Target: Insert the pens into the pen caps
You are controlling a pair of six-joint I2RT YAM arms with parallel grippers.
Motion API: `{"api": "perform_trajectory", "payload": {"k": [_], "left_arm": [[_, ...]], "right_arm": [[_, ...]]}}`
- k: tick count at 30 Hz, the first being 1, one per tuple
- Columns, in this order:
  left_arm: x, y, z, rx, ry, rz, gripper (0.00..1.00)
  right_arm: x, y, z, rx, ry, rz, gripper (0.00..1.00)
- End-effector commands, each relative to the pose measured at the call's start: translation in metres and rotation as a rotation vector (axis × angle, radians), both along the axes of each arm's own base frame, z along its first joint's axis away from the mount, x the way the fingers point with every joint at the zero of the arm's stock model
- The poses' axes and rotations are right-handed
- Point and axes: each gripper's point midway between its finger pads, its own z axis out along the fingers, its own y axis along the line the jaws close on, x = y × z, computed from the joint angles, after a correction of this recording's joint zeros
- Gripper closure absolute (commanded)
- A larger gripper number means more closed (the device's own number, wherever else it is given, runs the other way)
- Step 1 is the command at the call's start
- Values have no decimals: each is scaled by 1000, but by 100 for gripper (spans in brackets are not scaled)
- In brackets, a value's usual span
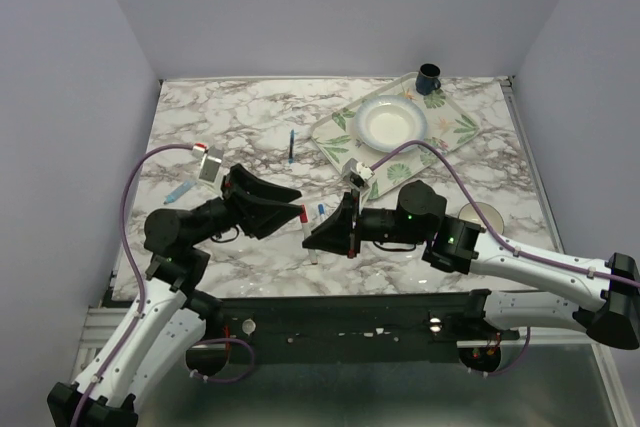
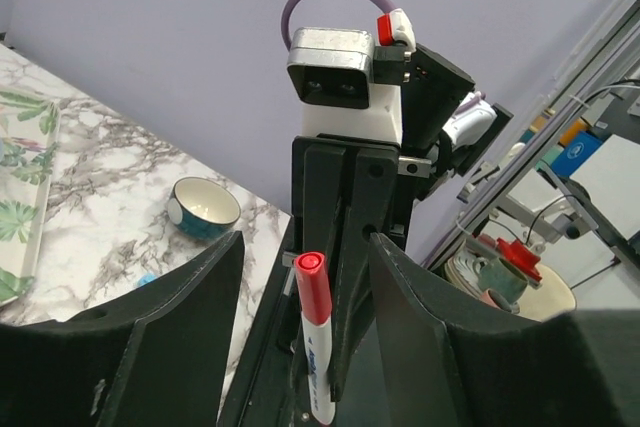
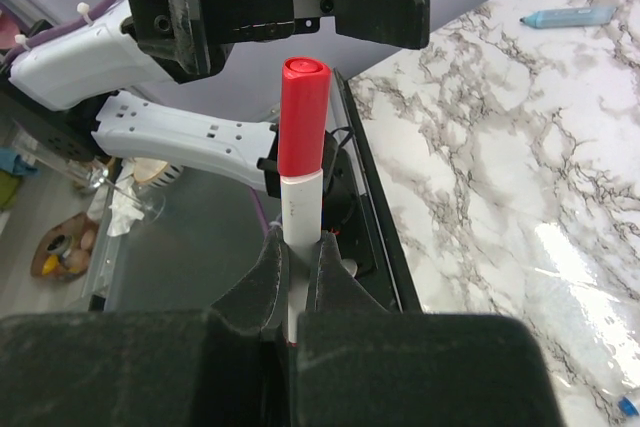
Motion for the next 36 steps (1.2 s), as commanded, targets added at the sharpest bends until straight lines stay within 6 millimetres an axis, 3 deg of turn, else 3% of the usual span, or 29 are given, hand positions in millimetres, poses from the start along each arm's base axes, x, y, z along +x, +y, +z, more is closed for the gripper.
{"api": "perform_trajectory", "payload": {"k": [1,9,16,19,22,23,25,28,30,32,35,36], "left_arm": [[-4,-3,-1,10,-22,-37,41],[-9,-3,-5,-3,-23,-66,53],[-14,-3,-14,9,-19,-84,57],[-16,-3,-17,15,-13,-94,64],[-18,-3,-19,14,-12,-100,79],[-18,-3,-20,12,1,-102,91],[-18,-3,-24,12,26,-105,100],[-22,-3,-29,-13,65,-134,100],[-30,0,-19,-78,76,-165,100],[-28,1,-20,-118,109,-164,100],[-24,0,-23,-123,181,-171,100],[-24,0,-23,-128,187,-169,100]], "right_arm": [[-2,2,4,23,-7,25,99],[-2,6,2,18,4,35,99],[-2,9,0,15,11,38,99],[-2,10,-1,12,12,40,99],[-1,10,0,16,10,37,99],[-1,9,4,24,6,34,99],[2,9,9,37,-6,16,99],[4,8,23,59,-37,4,99],[10,6,41,93,-59,-32,99],[18,5,59,113,-78,-73,99],[32,8,64,85,-98,-118,99],[34,8,75,104,-107,-126,99]]}}
